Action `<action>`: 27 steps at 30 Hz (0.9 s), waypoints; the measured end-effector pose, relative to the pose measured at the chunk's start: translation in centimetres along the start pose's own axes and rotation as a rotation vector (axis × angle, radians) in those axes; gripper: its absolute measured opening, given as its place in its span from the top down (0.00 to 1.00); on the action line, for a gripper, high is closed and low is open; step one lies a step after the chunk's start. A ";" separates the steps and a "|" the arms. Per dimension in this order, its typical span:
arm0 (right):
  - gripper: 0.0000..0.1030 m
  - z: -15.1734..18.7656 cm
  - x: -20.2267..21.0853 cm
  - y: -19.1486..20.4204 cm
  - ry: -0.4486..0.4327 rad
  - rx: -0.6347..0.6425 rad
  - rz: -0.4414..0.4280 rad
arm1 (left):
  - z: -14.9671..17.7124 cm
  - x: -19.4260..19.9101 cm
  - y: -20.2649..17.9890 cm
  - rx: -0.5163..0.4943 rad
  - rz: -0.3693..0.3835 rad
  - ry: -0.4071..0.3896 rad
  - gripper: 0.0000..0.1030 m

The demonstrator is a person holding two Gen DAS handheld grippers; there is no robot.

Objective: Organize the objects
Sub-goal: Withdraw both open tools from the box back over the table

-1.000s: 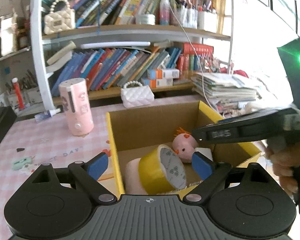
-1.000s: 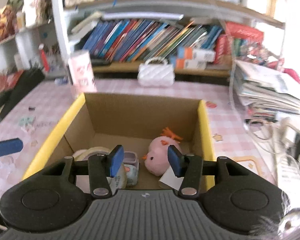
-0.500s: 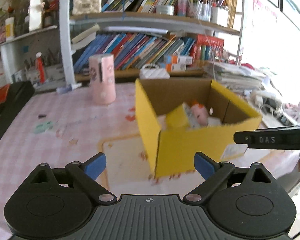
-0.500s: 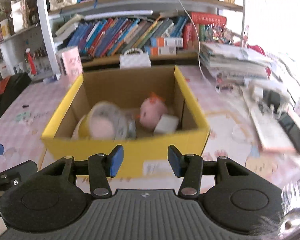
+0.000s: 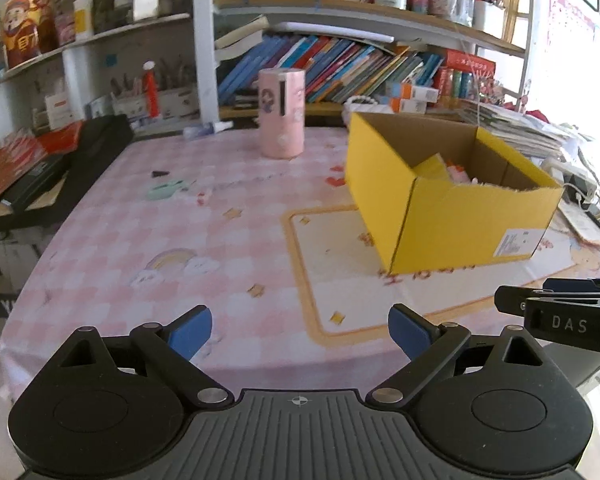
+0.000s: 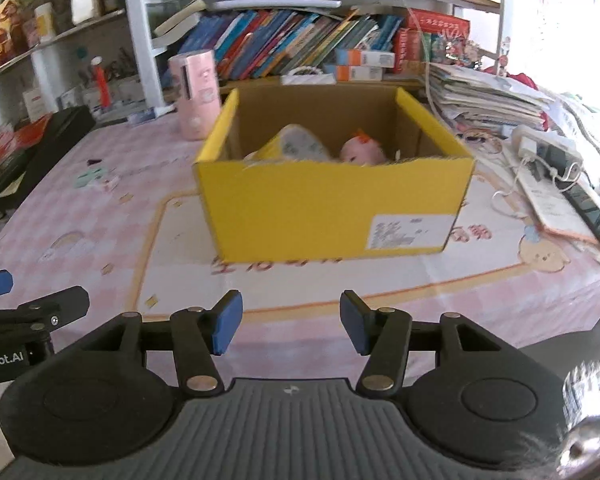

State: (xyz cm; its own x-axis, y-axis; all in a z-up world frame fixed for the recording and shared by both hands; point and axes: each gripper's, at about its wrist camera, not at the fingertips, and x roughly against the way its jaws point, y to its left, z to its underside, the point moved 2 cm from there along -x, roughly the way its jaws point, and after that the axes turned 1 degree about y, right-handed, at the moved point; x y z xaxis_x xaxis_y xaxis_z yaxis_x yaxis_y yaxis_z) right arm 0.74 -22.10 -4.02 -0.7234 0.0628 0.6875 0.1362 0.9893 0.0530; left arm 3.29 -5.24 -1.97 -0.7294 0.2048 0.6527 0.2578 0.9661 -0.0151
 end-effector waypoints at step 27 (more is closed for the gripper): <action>0.49 2.1 1.2 12.4 0.000 0.123 -0.154 | 3.0 4.5 10.2 0.087 -0.104 -0.012 0.06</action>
State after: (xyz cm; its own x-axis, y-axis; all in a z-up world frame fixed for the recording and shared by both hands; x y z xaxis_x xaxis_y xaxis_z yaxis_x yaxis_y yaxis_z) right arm 0.18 -9.47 -4.05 -0.7291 -0.0903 0.6784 -0.0598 0.9959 0.0684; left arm 0.72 6.04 -1.47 -0.7571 0.1044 0.6449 0.1251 0.9921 -0.0138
